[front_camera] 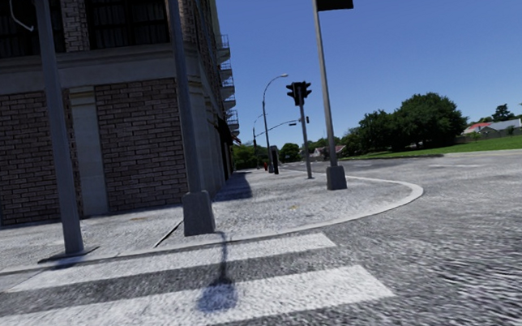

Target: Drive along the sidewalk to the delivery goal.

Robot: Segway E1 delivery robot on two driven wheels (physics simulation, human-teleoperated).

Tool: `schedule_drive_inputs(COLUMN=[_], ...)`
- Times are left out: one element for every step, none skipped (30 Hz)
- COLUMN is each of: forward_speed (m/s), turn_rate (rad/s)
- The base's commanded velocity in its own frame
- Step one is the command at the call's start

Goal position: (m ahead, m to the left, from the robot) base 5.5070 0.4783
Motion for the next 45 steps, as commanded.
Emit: schedule_drive_inputs(forward_speed=[1.52, 1.52, 1.52, 1.52, 1.52, 1.50, 1.49, 1.49, 1.47, 1.47, 1.46, 1.46, 1.45, 1.44, 1.44, 1.43, 1.42, 1.40, 1.40, 1.38, 1.35, 1.34, 1.34, 1.34, 1.34, 1.34, 1.34, 1.33, 1.33, 1.33, 1.33, 1.33, 1.33, 1.33, 1.33, 1.33, 1.32, 1.25, 1.18, 1.18, 1.16, 1.13, 1.11, 1.11, 1.11], turn_rate=[0.00, 0.00, 0.00, 0.00, 0.00, 0.00, 0.00, 0.00, 0.00, 0.00, 0.00, 0.00, 0.00, 0.00, 0.00, 0.00, 0.00, 0.00, 0.00, 0.00, 0.00, 0.00, 0.00, 0.00, 0.04, 0.04, 0.06, 0.00, 0.00, 0.00, 0.00, 0.00, 0.00, 0.00, 0.00, 0.00, 0.00, 0.00, 0.00, 0.00, 0.00, 0.00, 0.00, 0.00, 0.00])
